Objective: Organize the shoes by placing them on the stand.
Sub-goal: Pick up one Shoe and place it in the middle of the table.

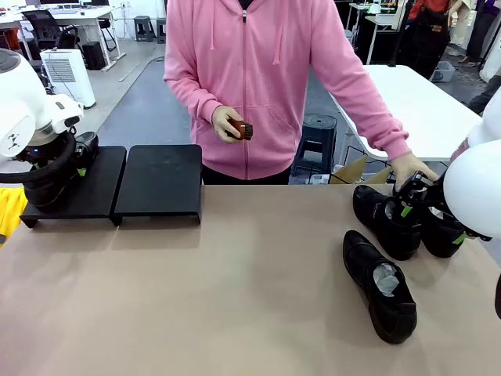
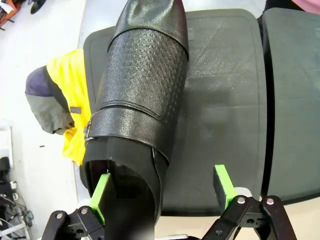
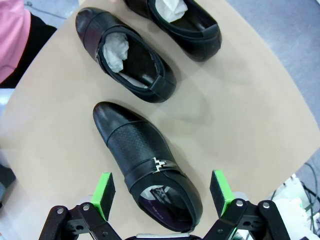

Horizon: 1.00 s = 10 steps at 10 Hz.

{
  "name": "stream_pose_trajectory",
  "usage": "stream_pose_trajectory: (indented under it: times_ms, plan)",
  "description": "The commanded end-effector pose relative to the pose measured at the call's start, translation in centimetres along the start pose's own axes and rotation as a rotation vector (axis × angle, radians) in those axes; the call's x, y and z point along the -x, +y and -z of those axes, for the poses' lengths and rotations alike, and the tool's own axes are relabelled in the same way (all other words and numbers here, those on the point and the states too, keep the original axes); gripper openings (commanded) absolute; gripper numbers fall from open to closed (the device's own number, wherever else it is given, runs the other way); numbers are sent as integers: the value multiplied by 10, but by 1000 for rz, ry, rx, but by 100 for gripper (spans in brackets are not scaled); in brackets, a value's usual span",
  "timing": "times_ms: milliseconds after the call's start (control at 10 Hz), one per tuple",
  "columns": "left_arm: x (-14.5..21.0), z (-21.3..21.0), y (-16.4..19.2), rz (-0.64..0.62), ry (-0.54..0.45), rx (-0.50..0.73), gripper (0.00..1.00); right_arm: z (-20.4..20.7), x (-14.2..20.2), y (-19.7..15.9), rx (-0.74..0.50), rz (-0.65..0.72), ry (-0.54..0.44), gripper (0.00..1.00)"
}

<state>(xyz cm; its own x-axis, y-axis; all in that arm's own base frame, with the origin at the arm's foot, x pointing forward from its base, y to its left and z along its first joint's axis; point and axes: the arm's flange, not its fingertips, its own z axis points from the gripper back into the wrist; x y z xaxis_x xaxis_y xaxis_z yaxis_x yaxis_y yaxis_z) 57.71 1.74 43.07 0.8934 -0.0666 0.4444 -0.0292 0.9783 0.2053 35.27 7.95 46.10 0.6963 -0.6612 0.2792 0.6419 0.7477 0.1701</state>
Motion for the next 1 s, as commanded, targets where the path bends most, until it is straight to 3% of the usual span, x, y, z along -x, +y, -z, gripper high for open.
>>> stream_pose_trajectory:
  times_ms: [0, 300, 700, 900]
  plan:
    - [-2, -1, 3, 6, -3, -4, 100, 0, -1, -2, 8, -16, -11, 100]
    - [-1, 0, 0, 0, -1, 0, 100, 0, -1, -2, 8, -16, -11, 100]
    - [40, -89, -35, 16, -263, -87, 100, 0, -1, -2, 8, -16, -11, 100]
    - [71, -129, -54, 78, -375, -71, 100, 0, -1, -2, 8, -16, -11, 100]
